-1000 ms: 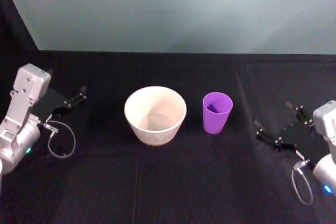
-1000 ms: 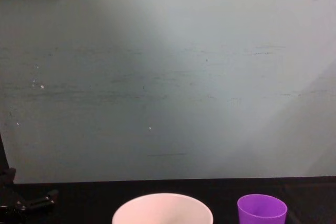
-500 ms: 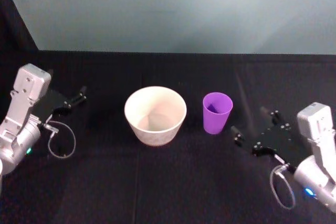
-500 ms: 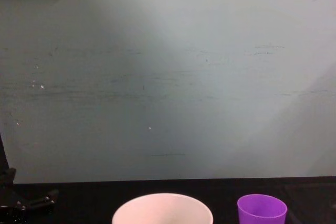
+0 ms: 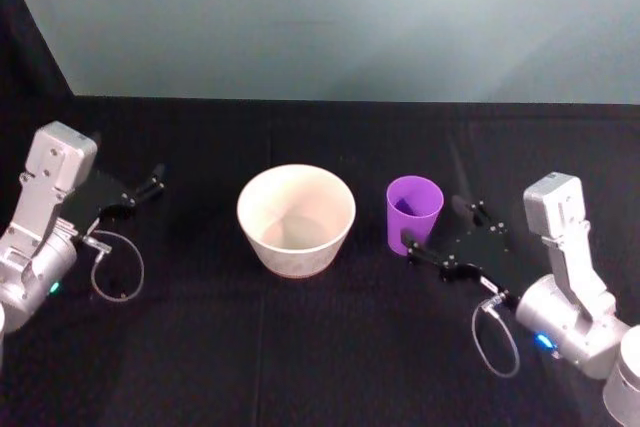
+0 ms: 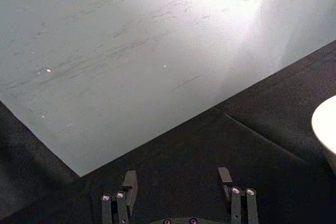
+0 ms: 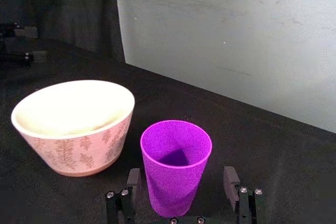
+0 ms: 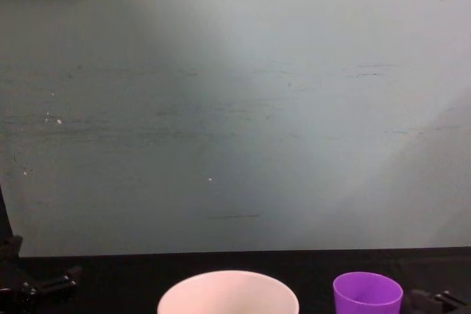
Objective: Pick up the cup and pour the mung beans from the cup into the bowl.
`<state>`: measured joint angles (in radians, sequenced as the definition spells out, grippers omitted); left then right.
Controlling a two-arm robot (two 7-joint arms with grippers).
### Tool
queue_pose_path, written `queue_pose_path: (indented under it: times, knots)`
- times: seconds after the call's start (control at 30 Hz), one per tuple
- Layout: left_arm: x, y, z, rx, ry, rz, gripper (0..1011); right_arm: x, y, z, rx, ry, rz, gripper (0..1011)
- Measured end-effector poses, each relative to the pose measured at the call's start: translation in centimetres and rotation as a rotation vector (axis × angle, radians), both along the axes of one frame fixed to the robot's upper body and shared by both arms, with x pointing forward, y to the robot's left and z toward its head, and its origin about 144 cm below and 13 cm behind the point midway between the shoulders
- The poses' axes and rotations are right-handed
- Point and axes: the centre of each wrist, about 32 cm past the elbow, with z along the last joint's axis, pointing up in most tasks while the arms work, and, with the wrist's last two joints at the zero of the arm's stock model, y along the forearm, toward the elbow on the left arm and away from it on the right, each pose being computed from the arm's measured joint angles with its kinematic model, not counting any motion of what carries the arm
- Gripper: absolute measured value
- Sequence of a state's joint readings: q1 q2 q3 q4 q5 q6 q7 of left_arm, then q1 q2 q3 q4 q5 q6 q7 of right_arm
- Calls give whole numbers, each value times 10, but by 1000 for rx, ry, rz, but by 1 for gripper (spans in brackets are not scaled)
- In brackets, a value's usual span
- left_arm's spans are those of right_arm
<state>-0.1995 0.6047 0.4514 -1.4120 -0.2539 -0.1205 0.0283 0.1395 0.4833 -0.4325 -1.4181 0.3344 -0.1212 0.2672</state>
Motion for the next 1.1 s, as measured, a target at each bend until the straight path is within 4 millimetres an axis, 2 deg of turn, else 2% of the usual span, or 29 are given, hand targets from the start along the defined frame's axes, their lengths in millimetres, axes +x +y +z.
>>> queue_pose_path:
  times: [0.47, 1.1]
  knots:
    - [0, 0, 0, 0, 0, 0, 1000, 22, 8, -3, 45, 34, 10, 1003]
    - [0, 0, 0, 0, 0, 0, 1000, 35, 20, -6, 40, 38, 32, 1003]
